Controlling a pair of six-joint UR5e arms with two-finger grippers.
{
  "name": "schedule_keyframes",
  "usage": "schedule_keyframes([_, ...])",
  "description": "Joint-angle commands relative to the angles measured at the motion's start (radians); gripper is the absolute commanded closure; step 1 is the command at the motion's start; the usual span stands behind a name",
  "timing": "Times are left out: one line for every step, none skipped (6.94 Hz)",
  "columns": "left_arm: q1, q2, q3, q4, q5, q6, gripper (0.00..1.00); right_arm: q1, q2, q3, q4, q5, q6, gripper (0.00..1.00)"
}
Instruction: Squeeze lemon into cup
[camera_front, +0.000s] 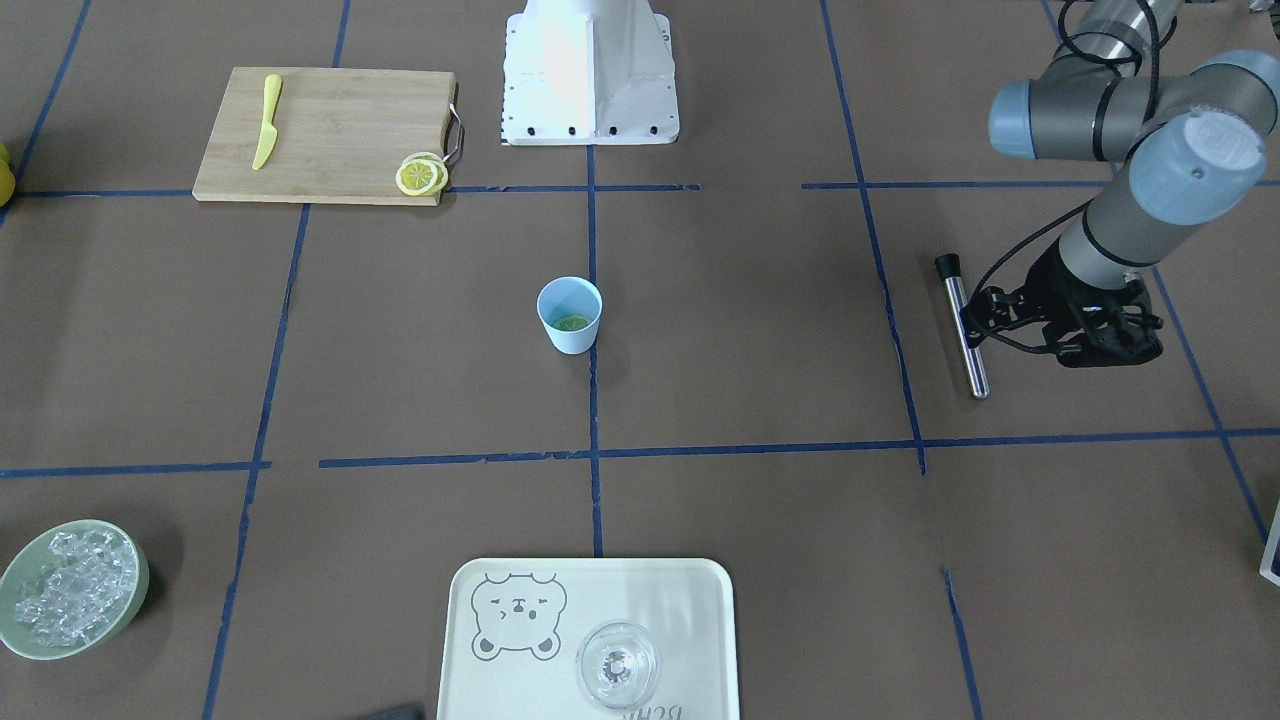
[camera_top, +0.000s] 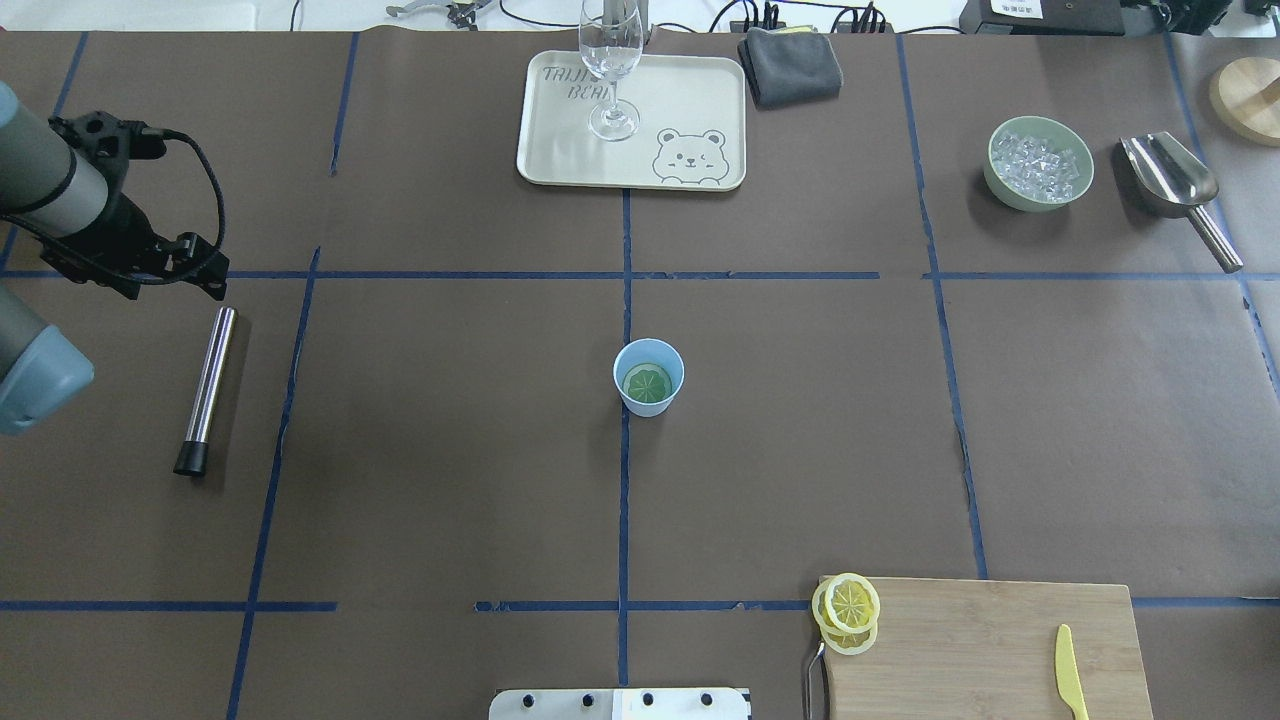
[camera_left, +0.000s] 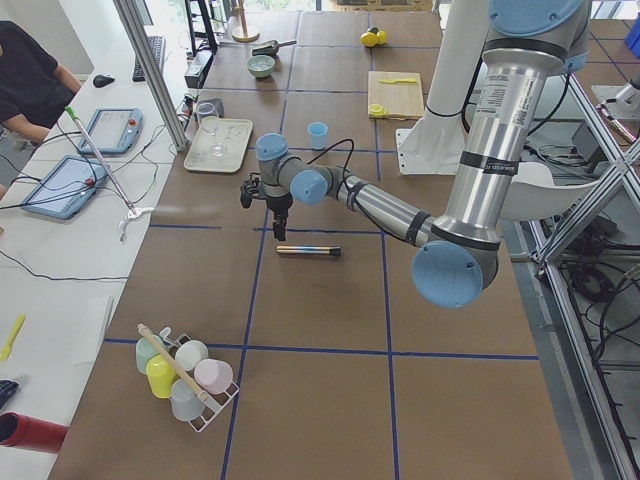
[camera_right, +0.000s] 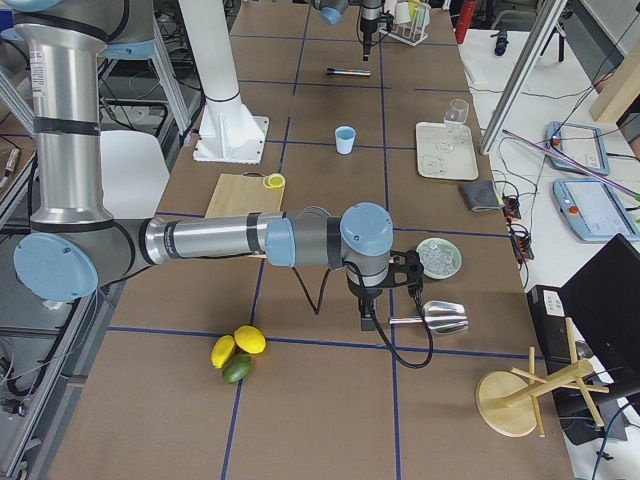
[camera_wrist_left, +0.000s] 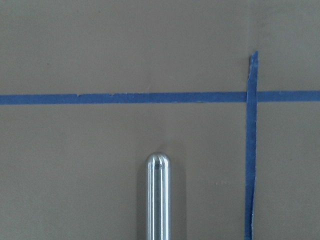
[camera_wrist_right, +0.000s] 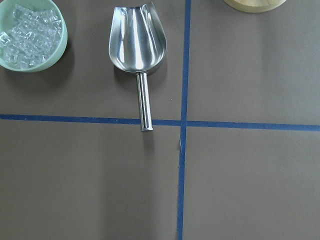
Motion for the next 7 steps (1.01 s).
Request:
schedule_keyframes([-0.098,0.007,0.0,0.006,-0.002,0.163,0.0,0.0,-0.001,-0.002,0.0,0.003,0.004,0.0])
schedule_keyframes([-0.171,0.013,0.014,0.011,-0.005,0.262,0.0,0.0,-0.006,-0.004,-0.001,0.008,0.006,0.0])
schedule_keyframes([-0.227,0.023,0.034,0.014,-0.006,0.331,0.0,-0.002,-0.018,-0.018,-0.003,0.009,0.007,0.0])
schedule_keyframes([-0.287,0.059,0.056,0.012,-0.047,0.444,0.0,0.0,-0.02,-0.016,-0.002,0.008,0.007,0.0])
schedule_keyframes([-0.348,0.103,0.079,0.012,-0.095,0.567,0.0,-0.002,-0.024,-0.016,-0.002,0.0,0.001,0.0])
schedule_keyframes([-0.4,0.137,0.112,0.011,-0.101,0.661,0.0,-0.002,-0.032,-0.033,-0.002,-0.002,0.003,0.0])
schedule_keyframes([-0.433,0.167,0.134,0.0,-0.101,0.704,0.0,-0.005,-0.029,-0.059,0.0,-0.002,0.004,0.0])
